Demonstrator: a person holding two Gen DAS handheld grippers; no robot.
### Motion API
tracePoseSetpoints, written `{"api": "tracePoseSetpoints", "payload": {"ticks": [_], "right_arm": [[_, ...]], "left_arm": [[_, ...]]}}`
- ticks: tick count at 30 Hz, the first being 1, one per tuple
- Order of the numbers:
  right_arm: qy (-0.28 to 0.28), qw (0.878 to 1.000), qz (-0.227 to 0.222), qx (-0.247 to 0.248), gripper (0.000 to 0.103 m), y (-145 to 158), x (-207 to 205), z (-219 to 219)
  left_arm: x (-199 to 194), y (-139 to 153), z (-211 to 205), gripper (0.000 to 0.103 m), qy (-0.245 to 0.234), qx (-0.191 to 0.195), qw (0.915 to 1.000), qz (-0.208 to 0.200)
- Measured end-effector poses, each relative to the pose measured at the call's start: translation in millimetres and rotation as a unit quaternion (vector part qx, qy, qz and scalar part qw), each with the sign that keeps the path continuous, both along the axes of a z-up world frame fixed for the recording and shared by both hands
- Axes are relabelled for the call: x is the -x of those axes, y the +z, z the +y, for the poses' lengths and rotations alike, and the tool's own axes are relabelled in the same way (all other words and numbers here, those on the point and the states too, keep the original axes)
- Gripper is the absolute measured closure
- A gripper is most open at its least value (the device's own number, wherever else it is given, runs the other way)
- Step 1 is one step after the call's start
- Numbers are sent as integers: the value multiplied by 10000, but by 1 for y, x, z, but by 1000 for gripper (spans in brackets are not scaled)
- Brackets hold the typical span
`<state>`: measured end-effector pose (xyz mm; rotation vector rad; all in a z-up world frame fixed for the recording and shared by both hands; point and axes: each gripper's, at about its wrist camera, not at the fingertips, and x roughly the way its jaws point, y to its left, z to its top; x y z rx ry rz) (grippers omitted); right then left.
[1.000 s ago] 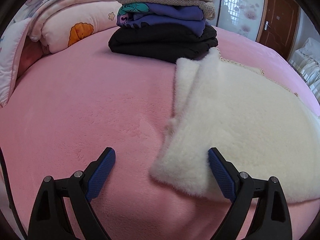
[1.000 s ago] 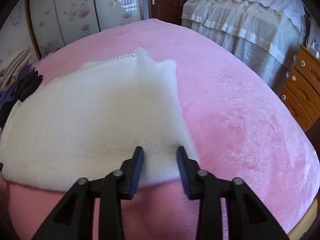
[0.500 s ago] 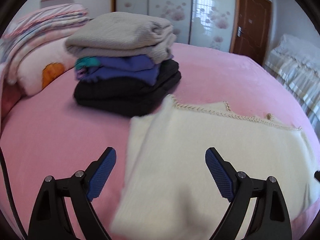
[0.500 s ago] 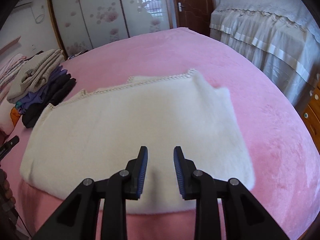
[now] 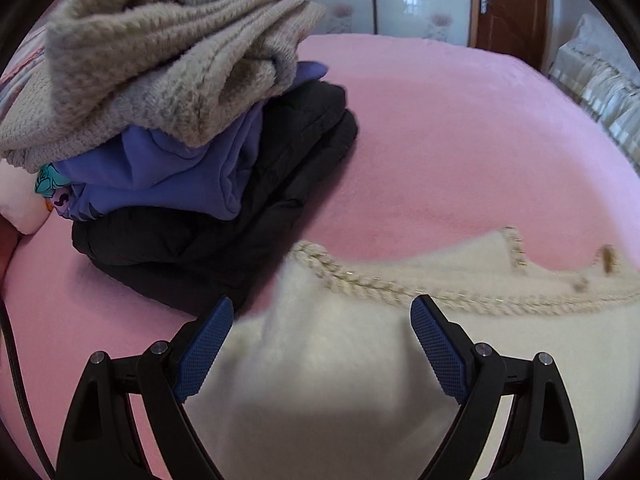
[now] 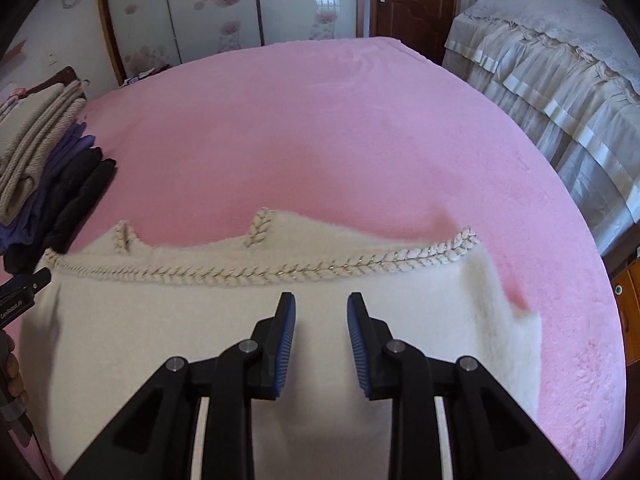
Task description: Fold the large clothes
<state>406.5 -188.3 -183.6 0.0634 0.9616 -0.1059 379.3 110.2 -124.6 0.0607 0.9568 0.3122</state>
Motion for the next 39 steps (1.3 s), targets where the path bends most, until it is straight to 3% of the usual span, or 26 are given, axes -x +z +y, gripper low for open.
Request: {"api": "tracePoseSetpoints", "payload": {"ticks": [5,10,15,18,24,28,33,39], "right_arm": [[-493,9982,316,163,76,-25,-6,-44],[-741,9966,240,262,77,-28,12,-85],[-744,9971,73,140,77,-17,31,-86],[-490,9987,-109,24,77,-2,44,-66],[254,9973,-573,-386,77,37,86,-6],[665,9924,-834,-617,77,58,116,31],[867,9851,-1140,-954,77,67,147,61],[838,9857,-1126,-931,81,36,166,83]], "left_arm": [[-7,-23,19,13,131,-572,9982,141],[2,-21,41,13,514,-335,9980,-129],[31,4,31,16,482,-528,9961,-516],[60,29,22,16,265,-383,9964,-707],[153,77,10,16,-68,785,9934,-835],[209,83,0,16,-23,1147,9900,-825],[263,48,-8,15,264,1991,9772,-688],[280,-11,-9,16,355,3026,9517,-385]]}}
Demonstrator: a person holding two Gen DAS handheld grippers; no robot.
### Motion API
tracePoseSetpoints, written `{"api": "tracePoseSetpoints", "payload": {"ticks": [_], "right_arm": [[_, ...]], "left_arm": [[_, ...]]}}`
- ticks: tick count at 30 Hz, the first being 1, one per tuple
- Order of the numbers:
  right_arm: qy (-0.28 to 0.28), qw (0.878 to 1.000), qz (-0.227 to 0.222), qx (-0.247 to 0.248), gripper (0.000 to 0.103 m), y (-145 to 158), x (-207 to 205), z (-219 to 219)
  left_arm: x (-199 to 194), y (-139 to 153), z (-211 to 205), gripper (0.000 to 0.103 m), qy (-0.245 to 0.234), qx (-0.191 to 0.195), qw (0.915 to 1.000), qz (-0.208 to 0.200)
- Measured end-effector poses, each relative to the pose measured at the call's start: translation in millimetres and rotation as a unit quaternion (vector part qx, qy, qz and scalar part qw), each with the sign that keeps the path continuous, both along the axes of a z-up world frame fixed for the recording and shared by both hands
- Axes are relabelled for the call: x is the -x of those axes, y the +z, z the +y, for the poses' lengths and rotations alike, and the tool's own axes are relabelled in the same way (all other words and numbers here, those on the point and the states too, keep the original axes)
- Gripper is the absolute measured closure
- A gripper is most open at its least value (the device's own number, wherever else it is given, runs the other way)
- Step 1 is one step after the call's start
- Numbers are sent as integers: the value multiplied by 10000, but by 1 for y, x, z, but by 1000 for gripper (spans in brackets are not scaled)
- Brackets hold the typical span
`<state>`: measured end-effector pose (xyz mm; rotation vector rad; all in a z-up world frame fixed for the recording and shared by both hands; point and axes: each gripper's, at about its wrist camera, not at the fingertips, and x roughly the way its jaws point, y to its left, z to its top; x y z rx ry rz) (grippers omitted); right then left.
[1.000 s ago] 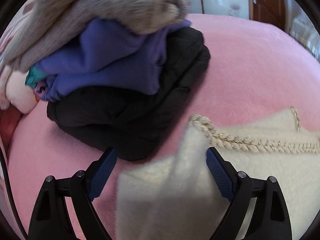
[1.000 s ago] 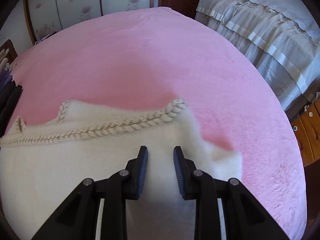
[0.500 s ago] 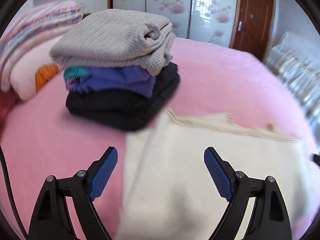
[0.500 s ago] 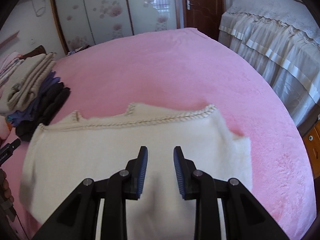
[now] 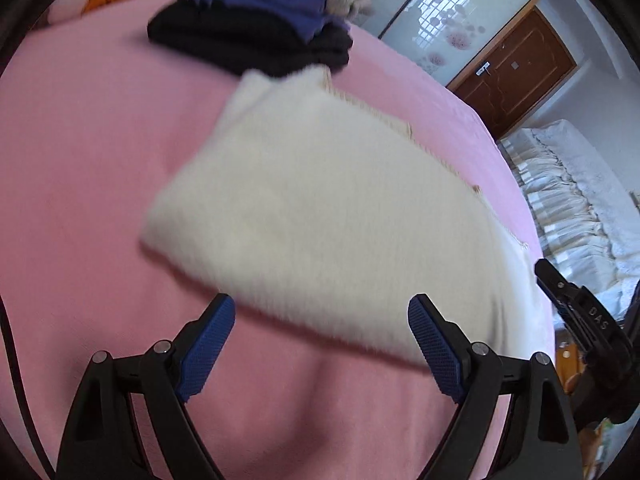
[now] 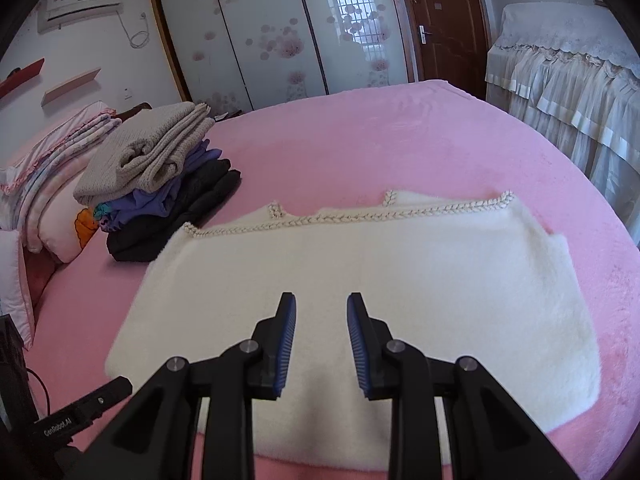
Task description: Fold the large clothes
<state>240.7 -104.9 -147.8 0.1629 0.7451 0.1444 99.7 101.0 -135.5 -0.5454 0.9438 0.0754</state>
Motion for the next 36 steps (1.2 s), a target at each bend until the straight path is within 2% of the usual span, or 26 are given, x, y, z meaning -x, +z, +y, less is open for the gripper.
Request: {"api": "tracePoseSetpoints", "payload": {"ticks": [4,6,11,16,21,28,29,31,33,34,36], "right_arm": [[4,10000,28,95,85,-21,8,11],[15,9999,32,116,88,-30,12,16],[59,9999,87,66,90,-45,10,25],[125,9998,126,67,90,-54,5,33],[219,9995,-11,237,90,-55,5,42],[277,9992,-58,290,90,-55,-4,46],[268,9992,-65,289,90,-55,-6,46],[256,9992,-80,293,90,-55,-10,47],[261,9991,-16,321,90,-58,-16,48],[269,9991,73,313,90,-61,-19,49],[247,9988,257,322,90,-71,-24,51]], "left_arm": [[7,-27,9,16,32,562,9984,99],[8,-36,17,16,108,808,9967,8],[0,-48,27,15,127,1050,9940,-262],[-10,-54,36,13,304,1453,9871,-600],[-29,-53,40,9,337,1673,9814,-884],[-50,-50,39,9,471,1693,9790,-1030],[-54,-48,39,12,515,1708,9785,-1036],[-57,-46,38,25,630,1582,9810,-931],[-61,-44,34,52,677,1198,9874,-784],[-61,-42,31,54,628,1006,9900,-758],[-60,-35,26,68,529,721,9926,-823]]}}
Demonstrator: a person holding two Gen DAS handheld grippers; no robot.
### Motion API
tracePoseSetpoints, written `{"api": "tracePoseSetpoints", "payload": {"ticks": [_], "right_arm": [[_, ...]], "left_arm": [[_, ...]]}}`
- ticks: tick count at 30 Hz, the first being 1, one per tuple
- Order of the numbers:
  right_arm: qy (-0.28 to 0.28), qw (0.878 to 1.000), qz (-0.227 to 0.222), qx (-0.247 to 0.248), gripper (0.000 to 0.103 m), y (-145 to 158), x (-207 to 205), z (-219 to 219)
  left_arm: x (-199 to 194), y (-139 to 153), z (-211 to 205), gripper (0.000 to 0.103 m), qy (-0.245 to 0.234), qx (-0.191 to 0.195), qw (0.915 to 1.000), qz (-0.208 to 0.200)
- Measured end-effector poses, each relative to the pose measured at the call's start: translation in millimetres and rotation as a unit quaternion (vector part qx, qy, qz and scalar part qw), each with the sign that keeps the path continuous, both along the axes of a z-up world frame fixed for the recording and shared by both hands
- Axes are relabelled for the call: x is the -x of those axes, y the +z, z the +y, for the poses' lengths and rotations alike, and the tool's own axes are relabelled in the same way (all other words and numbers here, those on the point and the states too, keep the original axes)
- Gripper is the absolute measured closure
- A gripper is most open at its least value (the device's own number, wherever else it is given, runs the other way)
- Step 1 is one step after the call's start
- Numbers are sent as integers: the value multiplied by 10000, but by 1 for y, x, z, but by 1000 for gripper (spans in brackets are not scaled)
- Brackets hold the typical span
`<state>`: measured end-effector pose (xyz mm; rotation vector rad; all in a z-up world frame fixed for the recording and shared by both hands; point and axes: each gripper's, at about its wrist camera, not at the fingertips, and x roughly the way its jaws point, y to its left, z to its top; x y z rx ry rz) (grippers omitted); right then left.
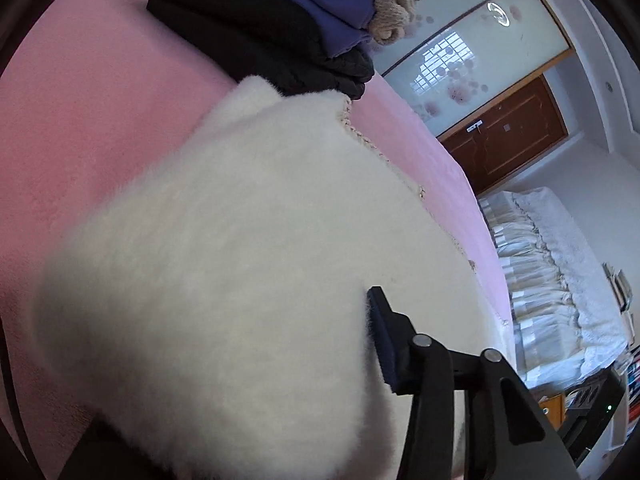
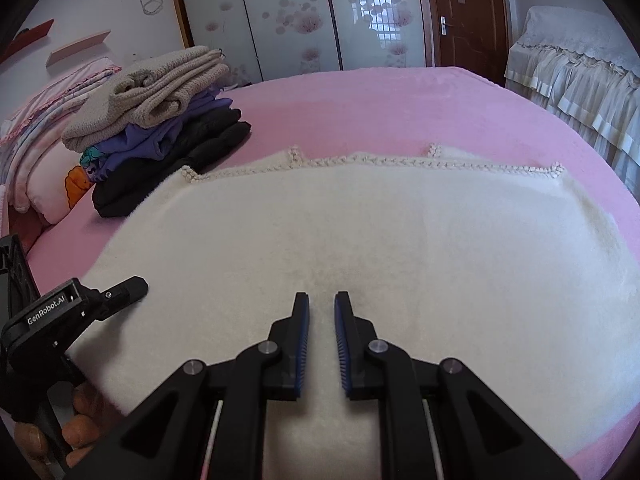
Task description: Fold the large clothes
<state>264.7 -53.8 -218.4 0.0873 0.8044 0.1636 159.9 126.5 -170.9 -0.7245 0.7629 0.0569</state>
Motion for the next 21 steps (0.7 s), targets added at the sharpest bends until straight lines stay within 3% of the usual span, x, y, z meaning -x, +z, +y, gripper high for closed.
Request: {"api": "tracePoseSetpoints", "payload": {"ticks": [3,5,11,17,21], "right_arm": [[11,9999,5,109,90,-7,1,4],[21,10000,23,87,89,-9,2,4],[64,9974,323,-638,89,-11,-4,-18],[104,9837,535,-1711,90,7,3,-63],[-472,9903,13,-1304,90,38,31,-119]], "left_arm": [[5,26,-18,82,-143,-597,9977,-269],[4,52,-36,82,-286,-1130,9919,-504],[3,120,-110,82,-1031,-2219,9610,-1292],[0,155,-187,82,-1739,-2360,9413,-1675],[1,152,-247,82,-2294,-2435,9277,-1657]]}}
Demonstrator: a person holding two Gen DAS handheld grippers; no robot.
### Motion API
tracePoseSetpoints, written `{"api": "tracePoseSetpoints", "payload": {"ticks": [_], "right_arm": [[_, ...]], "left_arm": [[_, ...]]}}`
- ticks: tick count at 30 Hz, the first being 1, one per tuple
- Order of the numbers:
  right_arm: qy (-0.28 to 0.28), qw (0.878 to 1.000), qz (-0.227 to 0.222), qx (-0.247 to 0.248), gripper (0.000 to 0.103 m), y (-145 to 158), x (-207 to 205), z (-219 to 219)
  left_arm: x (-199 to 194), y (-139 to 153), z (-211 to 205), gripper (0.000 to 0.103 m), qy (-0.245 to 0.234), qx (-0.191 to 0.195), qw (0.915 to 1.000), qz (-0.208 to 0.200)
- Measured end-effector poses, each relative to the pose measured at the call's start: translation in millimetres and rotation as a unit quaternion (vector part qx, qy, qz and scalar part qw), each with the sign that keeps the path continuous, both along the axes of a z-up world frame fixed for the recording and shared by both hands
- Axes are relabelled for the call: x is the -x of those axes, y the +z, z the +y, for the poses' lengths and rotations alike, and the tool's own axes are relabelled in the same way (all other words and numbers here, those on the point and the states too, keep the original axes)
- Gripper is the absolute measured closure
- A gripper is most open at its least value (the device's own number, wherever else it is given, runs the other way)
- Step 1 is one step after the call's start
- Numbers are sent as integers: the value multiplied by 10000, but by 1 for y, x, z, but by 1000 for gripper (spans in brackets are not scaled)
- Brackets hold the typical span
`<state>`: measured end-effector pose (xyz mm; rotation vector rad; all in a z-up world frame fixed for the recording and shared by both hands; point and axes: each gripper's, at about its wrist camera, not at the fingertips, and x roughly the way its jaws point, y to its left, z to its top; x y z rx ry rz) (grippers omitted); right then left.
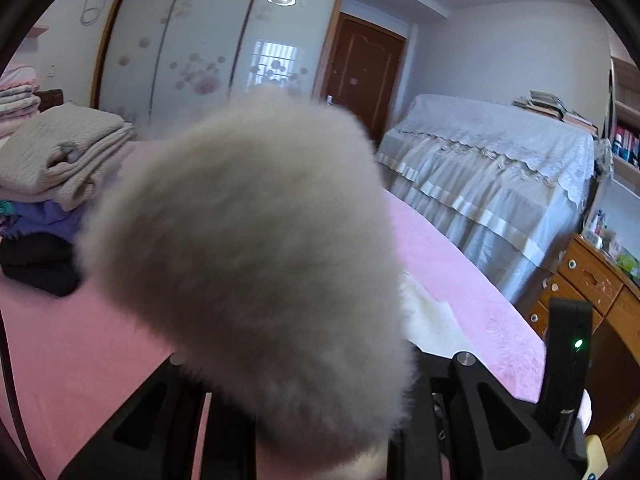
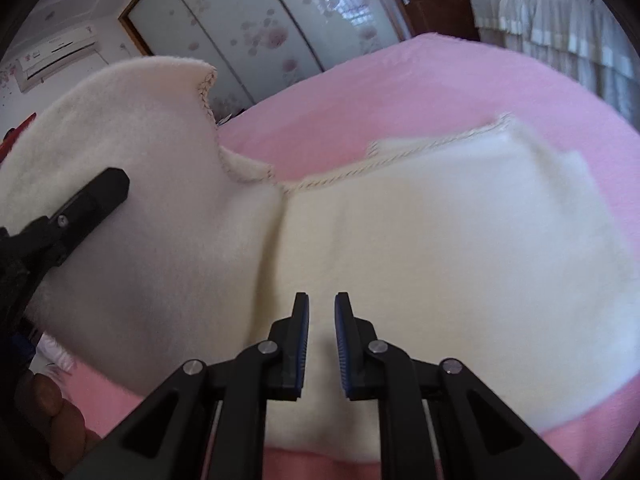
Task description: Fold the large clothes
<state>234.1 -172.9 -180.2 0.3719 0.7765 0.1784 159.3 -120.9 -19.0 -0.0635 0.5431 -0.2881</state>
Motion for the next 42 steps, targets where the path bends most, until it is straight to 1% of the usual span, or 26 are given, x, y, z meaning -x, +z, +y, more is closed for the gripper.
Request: {"api": "tracePoseSetpoints", "payload": {"ticks": [1,3,5,7,8,10,11,12,14,16,18,19,21,22,23,24,25,26,29,31,32,34,35,37,40,42], "right_arm": [[-220,9995,-71,207,90,6,7,-15],[-642,9966,-26,518,90,12,17,-46],[-974,9935,128,576,90,12,25,-77],[-1250,9904,300,506,90,6,32,-104],[-1351,9887,389,518,90,3,34,-112],[-1454,9865,516,551,90,-4,39,-122],[-1475,9858,595,541,90,-9,42,-126],[-1465,9859,661,457,90,-14,43,-129],[-1431,9863,748,340,90,-20,47,-130],[-1370,9871,768,316,90,-20,50,-130],[-1298,9886,720,270,90,-16,52,-126],[-1243,9896,681,235,90,-11,54,-123],[-1176,9910,611,168,89,-5,57,-122],[-1137,9916,608,120,88,-2,59,-122],[-1102,9921,602,44,86,1,60,-122],[-1084,9924,579,-19,81,5,61,-123],[-1079,9927,531,-58,77,10,63,-124],[-1078,9931,457,-68,75,16,67,-124],[-1016,9943,293,-98,65,33,73,-126],[-944,9949,225,-282,54,42,78,-126],[-902,9949,181,-407,52,46,80,-126],[-827,9949,105,-567,40,54,82,-122],[-771,9952,78,-600,38,58,81,-119],[-640,9965,63,-542,34,66,75,-109],[-416,9983,55,-397,29,74,59,-87],[-288,9993,134,-216,26,77,46,-72]], "left_arm": [[-2,-6,-13,82,-103,-59,9999,94],[-7,-23,-36,82,-246,-142,9989,366],[-10,-41,-56,82,-403,-240,9969,629],[-14,-63,-78,82,-543,-457,9934,897],[-12,-73,-88,82,-594,-658,9919,911],[-5,-84,-105,81,-666,-1212,9880,687],[-3,-86,-109,80,-687,-1400,9857,638],[-2,-86,-111,79,-698,-1465,9846,653],[-4,-81,-109,79,-741,-1416,9842,769],[-7,-76,-105,76,-730,-1304,9849,876],[-7,-69,-100,68,-770,-1127,9857,985],[-4,-65,-99,66,-806,-1061,9860,1003],[9,-62,-100,53,-960,-998,9855,979],[16,-59,-102,51,-1045,-986,9849,964],[26,-57,-101,48,-1131,-975,9842,949],[36,-55,-97,46,-1185,-958,9838,949],[44,-52,-95,46,-1221,-926,9836,949],[51,-48,-90,46,-1247,-861,9839,953],[64,-33,-66,46,-1261,-463,9847,1106],[68,-24,-46,45,-1112,-143,9866,1185],[68,-19,-35,44,-991,-5,9881,1177],[67,-10,-11,43,-684,189,9910,1134],[65,-7,0,41,-517,255,9922,1105],[58,-6,19,38,-184,295,9938,1060],[45,-16,40,38,345,34,9928,1147],[38,-23,54,38,483,94,9909,1249]]}}
